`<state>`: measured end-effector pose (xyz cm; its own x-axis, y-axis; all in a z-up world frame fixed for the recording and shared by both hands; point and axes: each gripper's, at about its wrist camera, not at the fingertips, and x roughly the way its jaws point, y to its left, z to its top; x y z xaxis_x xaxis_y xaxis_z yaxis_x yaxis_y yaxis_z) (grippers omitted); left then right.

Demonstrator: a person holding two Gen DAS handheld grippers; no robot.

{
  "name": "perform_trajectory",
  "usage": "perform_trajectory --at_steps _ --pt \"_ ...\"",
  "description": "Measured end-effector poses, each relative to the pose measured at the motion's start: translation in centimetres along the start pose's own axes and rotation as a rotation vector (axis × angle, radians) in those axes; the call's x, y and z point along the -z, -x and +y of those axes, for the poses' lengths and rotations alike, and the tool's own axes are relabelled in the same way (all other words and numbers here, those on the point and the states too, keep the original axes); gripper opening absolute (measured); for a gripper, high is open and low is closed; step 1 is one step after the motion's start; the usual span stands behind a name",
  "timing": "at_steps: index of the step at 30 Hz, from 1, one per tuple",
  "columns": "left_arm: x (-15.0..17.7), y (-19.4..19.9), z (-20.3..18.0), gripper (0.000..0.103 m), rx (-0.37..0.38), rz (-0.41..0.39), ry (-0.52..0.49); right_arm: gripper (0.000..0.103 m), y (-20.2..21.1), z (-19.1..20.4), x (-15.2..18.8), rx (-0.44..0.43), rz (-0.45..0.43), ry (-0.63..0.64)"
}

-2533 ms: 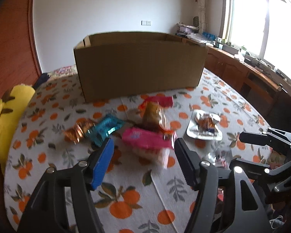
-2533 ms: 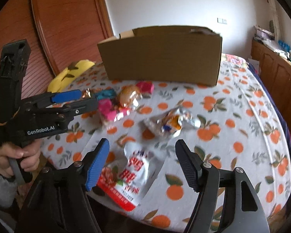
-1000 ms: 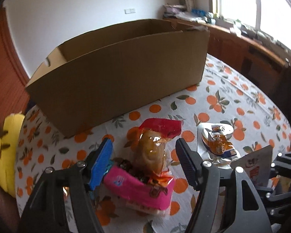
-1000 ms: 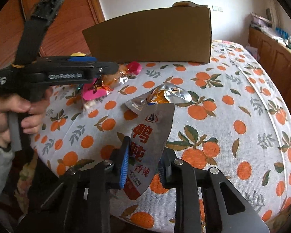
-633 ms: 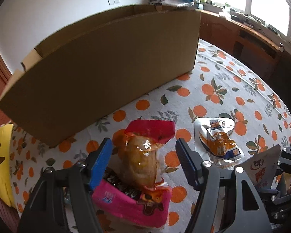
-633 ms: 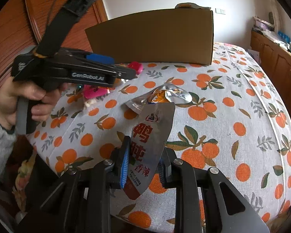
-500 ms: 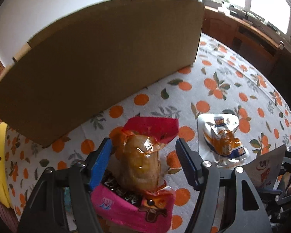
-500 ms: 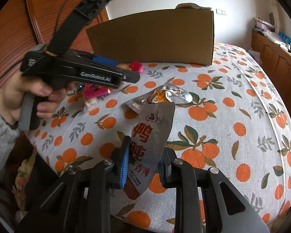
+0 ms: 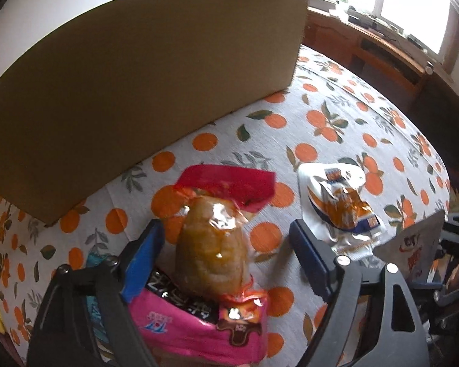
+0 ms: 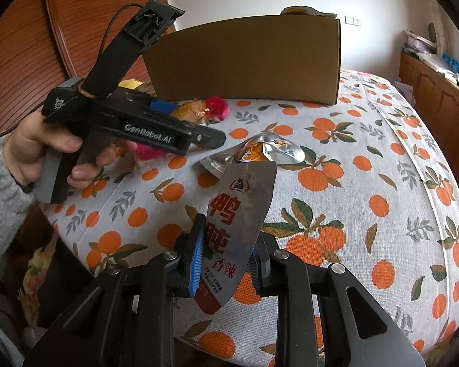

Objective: Organize snacks
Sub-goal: 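Grasp the pink bread bag with the left tool while the right tool lifts the white duck pouch, then carry the pink bread bag and white duck pouch over the cardboard box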

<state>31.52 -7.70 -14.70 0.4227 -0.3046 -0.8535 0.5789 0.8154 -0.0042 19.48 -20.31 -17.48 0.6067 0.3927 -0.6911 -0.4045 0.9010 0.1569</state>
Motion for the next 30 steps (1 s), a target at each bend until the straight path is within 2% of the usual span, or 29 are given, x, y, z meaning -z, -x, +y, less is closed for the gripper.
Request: perform_trajectory --at_steps 5,7,10,12,14,30 --pt "0.2 0.4 -0.1 0.083 -0.001 0.016 0.007 0.023 0.0 0.0 0.0 0.000 0.000 -0.001" --pt "0.3 0.6 0.2 0.078 -0.006 0.016 0.026 0.023 -0.1 0.0 -0.1 0.002 0.001 -0.002" --pt "0.3 1.0 0.9 0.063 0.009 -0.004 0.065 0.023 -0.1 0.0 -0.1 0.005 0.003 -0.003" --pt "0.5 1.4 1.6 0.046 0.000 -0.016 0.093 0.023 -0.2 0.0 -0.1 0.006 0.005 -0.003" --pt "0.5 1.6 2.1 0.043 0.005 -0.019 0.116 0.023 -0.1 0.0 -0.1 0.006 0.007 -0.005" --pt "1.2 4.2 1.4 0.041 0.000 -0.126 0.111 0.018 0.8 -0.1 -0.8 0.012 0.000 -0.004"
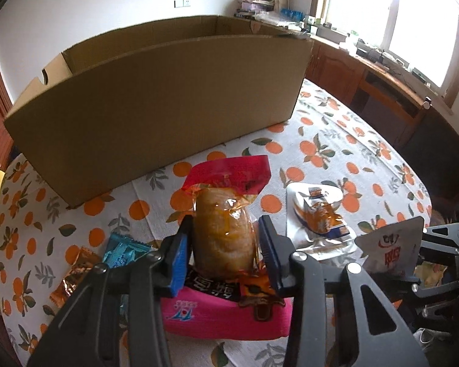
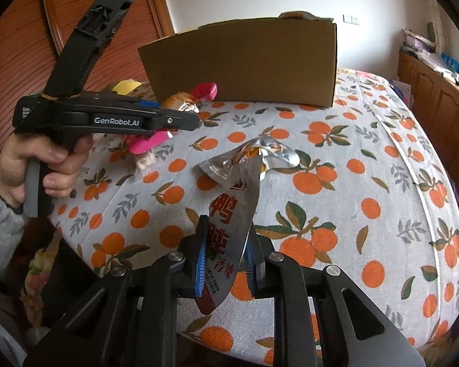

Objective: Organize snacks
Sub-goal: 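Carry the pink bread bag and white duck pouch over the cardboard box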

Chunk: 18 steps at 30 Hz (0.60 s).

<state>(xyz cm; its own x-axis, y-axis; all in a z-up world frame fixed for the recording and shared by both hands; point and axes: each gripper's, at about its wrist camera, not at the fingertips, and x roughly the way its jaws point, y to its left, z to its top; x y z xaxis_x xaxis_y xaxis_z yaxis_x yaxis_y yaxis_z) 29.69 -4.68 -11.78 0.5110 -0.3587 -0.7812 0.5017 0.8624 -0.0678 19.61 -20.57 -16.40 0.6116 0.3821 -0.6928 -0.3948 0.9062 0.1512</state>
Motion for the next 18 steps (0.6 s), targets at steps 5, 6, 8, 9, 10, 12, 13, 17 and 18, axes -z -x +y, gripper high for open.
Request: perform_trajectory --at_steps 5,6,8,9,10,12,13,17,18 --pt "-0.3 1.1 -0.6 0.041 -0.004 -0.030 -0.009 0.017 0.9 -0.4 -0.7 0.001 -0.021 -0.016" --pt "-0.3 1.4 -0.7 0.041 -0.006 -0.038 -0.011 0.017 1.1 -0.5 -0.8 0.002 -0.026 -0.018" --pt "-0.5 1.8 -0.9 0.041 -0.008 -0.049 -0.010 0.017 1.5 -0.8 -1.2 0.001 -0.037 -0.025" --pt "-0.6 2.1 -1.0 0.041 -0.007 -0.056 -0.007 0.017 1.8 -0.9 -1.4 -0.001 -0.043 -0.027" --pt "-0.7 2.4 -1.0 0.041 -0.006 -0.065 -0.004 0.017 2.0 -1.0 -1.6 0.000 -0.048 -0.027" --pt "-1.0 2.9 -1.0 0.041 -0.008 -0.083 0.002 0.017 2.5 -1.2 -2.1 0.007 -0.062 -0.018" --pt "-1.1 3.2 -1.0 0.041 -0.009 -0.094 0.008 0.017 2.7 -1.3 -2.3 0.009 -0.064 -0.014" --pt "-1.6 4.1 -0.6 0.041 -0.014 -0.124 0.027 0.017 3.6 -1.7 -3.8 0.024 -0.087 0.005" --pt "-1.7 4.1 -0.7 0.041 -0.015 -0.129 0.029 0.017 3.9 -1.8 -4.1 0.026 -0.092 0.007"
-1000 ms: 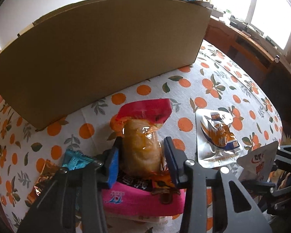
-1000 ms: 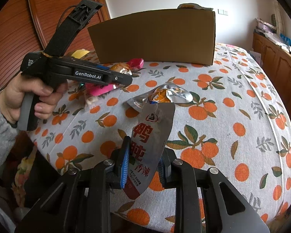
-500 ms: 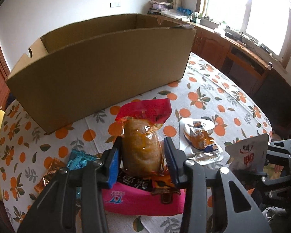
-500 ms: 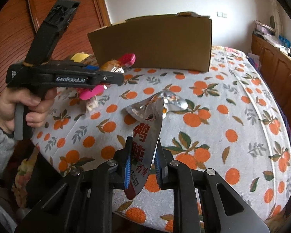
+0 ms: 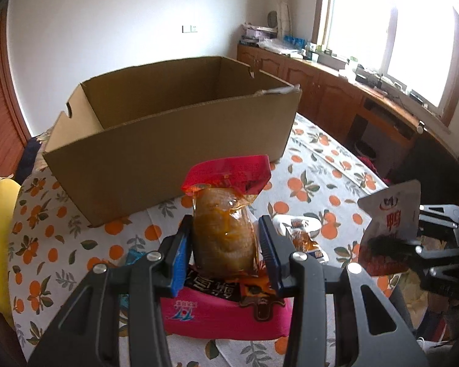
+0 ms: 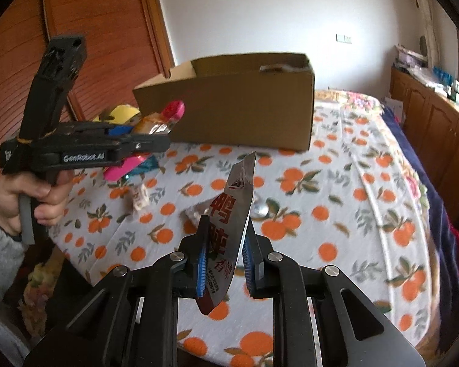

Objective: Organize snacks
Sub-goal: 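Carry the pink bread bag and white duck pouch over the cardboard box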

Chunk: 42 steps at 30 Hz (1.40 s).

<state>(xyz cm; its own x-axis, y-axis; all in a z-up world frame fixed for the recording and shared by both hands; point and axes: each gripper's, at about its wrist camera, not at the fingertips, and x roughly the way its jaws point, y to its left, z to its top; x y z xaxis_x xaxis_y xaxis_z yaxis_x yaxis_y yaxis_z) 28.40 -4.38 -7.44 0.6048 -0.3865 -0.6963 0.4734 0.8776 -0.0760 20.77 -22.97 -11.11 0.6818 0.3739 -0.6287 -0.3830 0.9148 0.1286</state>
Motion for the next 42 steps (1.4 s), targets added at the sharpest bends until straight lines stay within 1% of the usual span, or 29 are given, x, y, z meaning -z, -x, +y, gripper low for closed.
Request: perform_trajectory --at_steps 5,9,15,22,32,39,42 --pt "-0.3 0.7 0.1 0.041 -0.009 -0.023 0.001 0.017 0.7 -0.2 -1.5 0.014 -0.026 0.022" --pt "-0.6 1.2 0.4 0.041 -0.015 -0.042 0.003 0.017 1.0 -0.1 -2.0 0.019 -0.039 0.032" --pt "-0.8 1.8 0.6 0.041 -0.027 -0.063 0.011 0.017 1.0 -0.1 -2.4 0.030 -0.040 0.044" --pt "-2.2 2.6 1.1 0.041 -0.049 -0.100 0.008 0.017 1.0 -0.3 -3.8 0.041 -0.046 0.070" --pt "-6.0 3.5 2.6 0.041 -0.069 -0.172 0.017 0.017 0.9 -0.3 -8.2 0.039 -0.094 0.121" --pt "-8.5 2.7 4.5 0.042 -0.074 -0.198 0.029 0.017 0.1 -0.9 -11.7 0.035 -0.126 0.130" --pt "-9.3 2.0 5.9 0.042 -0.060 -0.214 0.062 0.017 -0.5 -0.9 -13.1 0.037 -0.136 0.144"
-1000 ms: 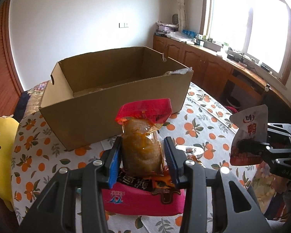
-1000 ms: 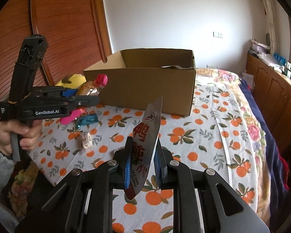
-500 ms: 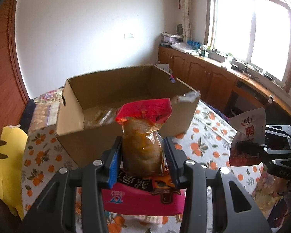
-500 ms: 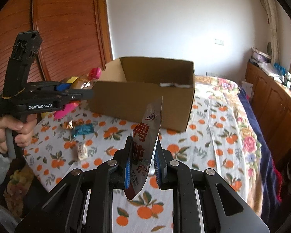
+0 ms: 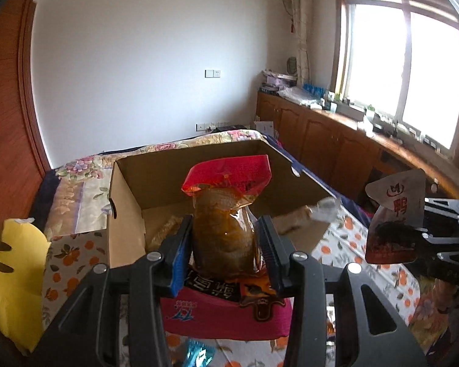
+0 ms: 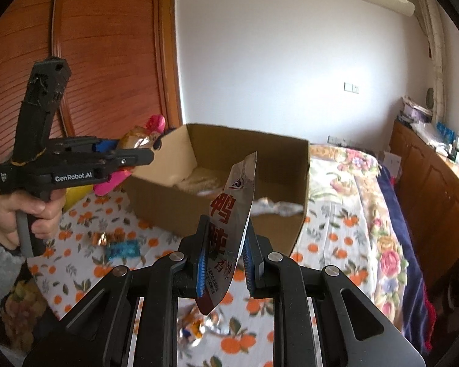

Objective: Organize snacks
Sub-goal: 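Carry the pink bread bag and white duck pouch over the cardboard box, then open the left tool to drop the pink bag while the right tool releases the duck pouch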

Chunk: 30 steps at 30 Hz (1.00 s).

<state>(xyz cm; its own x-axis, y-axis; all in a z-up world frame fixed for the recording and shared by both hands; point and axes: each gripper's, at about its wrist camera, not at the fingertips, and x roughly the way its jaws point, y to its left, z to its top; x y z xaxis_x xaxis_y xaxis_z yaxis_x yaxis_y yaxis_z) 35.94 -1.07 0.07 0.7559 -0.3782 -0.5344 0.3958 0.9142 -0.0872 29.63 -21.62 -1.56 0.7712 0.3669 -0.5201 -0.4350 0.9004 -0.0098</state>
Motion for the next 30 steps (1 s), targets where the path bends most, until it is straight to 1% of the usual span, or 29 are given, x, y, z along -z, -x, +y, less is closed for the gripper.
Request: perform_trajectory --at_steps 6,12,16,23,26,30 --pt "-0.3 -2.7 2.2 0.042 -0.019 0.000 0.040 0.017 -2.2 -0.1 -1.7 0.005 0.003 0.030" --pt "-0.7 -5.1 4.1 0.042 -0.022 0.000 0.069 0.017 -4.5 -0.3 -3.1 0.005 -0.009 0.044" --pt "-0.4 -6.3 4.7 0.042 -0.021 0.008 0.073 0.017 -6.0 -0.3 -3.8 0.004 -0.010 0.047" --pt "1.1 -8.4 4.8 0.043 -0.016 0.035 0.078 0.017 -9.3 -0.4 -4.1 -0.008 0.027 0.038" --pt "1.6 -8.8 4.6 0.044 -0.022 0.035 0.070 0.017 -10.6 -0.5 -3.9 -0.010 0.045 0.030" --pt "1.8 -8.9 4.7 0.044 -0.012 0.034 0.074 0.017 -12.0 -0.3 -3.8 -0.005 0.068 0.032"
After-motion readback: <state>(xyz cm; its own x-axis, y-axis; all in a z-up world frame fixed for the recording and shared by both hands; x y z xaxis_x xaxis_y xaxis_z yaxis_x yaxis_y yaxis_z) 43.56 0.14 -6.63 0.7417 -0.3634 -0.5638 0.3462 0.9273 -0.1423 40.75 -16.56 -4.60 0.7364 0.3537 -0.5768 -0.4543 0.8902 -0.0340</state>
